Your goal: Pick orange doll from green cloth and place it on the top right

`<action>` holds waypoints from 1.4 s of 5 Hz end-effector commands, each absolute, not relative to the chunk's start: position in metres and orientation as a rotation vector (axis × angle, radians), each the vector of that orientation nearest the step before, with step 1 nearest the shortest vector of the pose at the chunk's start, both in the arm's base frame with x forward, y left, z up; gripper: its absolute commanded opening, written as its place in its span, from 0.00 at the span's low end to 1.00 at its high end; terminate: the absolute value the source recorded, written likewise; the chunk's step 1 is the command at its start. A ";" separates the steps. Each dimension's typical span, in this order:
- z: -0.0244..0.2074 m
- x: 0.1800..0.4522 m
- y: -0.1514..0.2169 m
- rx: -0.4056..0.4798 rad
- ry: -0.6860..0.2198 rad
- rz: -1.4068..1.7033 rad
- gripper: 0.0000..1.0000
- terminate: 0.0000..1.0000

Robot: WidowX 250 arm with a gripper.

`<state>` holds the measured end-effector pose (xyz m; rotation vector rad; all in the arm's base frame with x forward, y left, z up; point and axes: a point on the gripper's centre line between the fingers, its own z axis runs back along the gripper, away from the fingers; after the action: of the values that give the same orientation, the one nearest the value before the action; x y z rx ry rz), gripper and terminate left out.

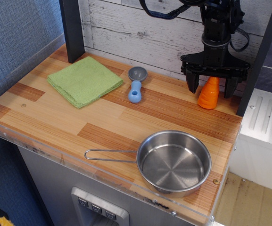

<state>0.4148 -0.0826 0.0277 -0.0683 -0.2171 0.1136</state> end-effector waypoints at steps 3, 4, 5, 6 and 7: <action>0.098 0.404 -0.074 -0.109 -0.335 0.105 1.00 0.00; 0.118 0.399 -0.070 -0.130 -0.362 0.110 1.00 0.00; 0.138 0.389 -0.060 -0.137 -0.394 0.116 1.00 0.00; 0.155 0.374 -0.049 -0.176 -0.421 0.156 1.00 0.00; 0.155 0.374 -0.049 -0.176 -0.421 0.156 1.00 0.00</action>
<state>0.3843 -0.0468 0.1377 -0.1661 -0.3708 0.1614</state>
